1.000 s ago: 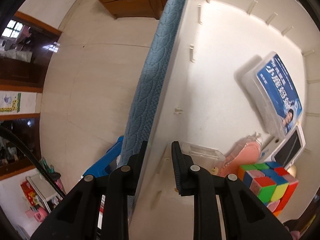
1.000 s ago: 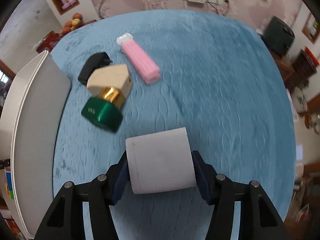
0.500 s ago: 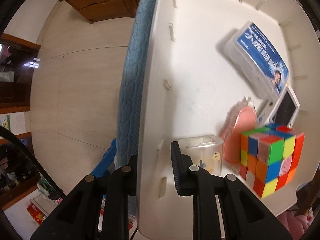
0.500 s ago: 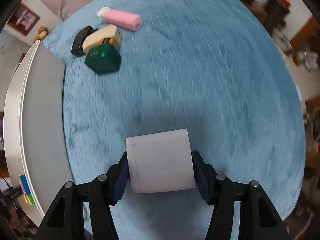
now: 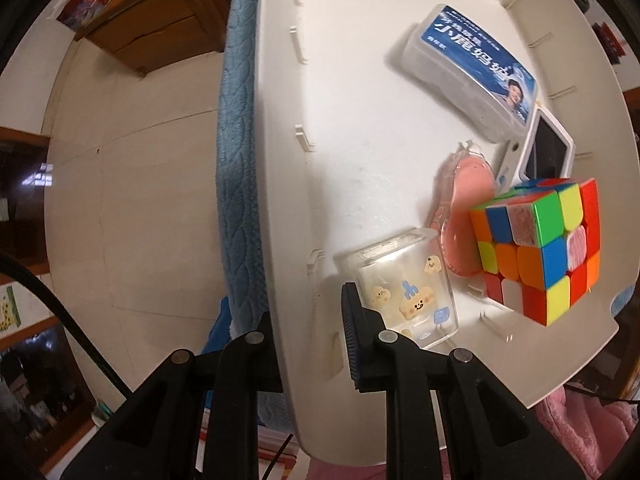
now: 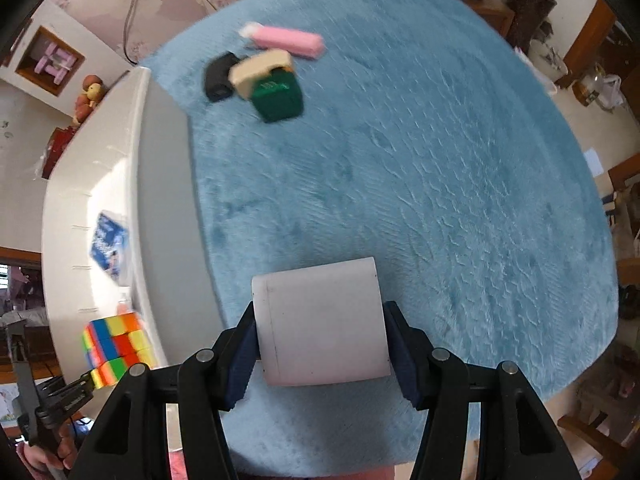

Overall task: Organize rigid objects
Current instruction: 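Carry the white tape roll into the tray with the right tool and release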

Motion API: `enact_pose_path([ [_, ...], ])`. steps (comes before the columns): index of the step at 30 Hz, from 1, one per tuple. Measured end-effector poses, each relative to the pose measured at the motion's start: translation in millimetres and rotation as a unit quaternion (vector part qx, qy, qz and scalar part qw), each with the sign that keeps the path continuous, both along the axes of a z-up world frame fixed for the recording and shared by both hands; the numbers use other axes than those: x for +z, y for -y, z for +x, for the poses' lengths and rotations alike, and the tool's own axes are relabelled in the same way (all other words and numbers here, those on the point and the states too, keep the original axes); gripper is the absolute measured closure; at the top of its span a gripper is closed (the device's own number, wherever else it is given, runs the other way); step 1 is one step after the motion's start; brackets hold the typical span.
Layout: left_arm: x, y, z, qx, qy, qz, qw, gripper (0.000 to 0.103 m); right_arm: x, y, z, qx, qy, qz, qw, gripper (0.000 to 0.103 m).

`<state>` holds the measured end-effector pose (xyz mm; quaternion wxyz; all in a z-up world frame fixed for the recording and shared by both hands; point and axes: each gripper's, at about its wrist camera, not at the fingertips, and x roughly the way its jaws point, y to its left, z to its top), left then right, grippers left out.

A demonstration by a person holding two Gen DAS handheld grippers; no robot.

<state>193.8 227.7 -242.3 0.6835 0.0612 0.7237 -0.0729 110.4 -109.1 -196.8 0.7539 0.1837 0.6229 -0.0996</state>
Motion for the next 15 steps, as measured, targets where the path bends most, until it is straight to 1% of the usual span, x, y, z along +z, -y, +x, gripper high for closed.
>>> enact_pose_path([
  [5,3,-2,-7,-0.018,0.007,-0.014,0.9997,0.082,28,-25,-11,0.014,0.024,-0.014,1.000,0.044],
  [7,5,-2,-7,-0.028,0.011,-0.018,0.9994,0.082,36,-31,-5,0.018,0.031,-0.015,0.999,0.044],
  [8,5,-2,-8,-0.032,0.011,-0.019,0.9993,0.082,36,-32,5,0.021,0.033,-0.015,0.999,0.044],
  [11,8,-1,-11,-0.041,0.016,-0.023,0.9987,0.083,47,-48,6,0.038,0.043,-0.020,0.998,0.044],
  [15,14,3,-15,-0.054,0.017,-0.032,0.9979,0.083,56,-72,12,0.065,0.052,-0.020,0.996,0.044],
])
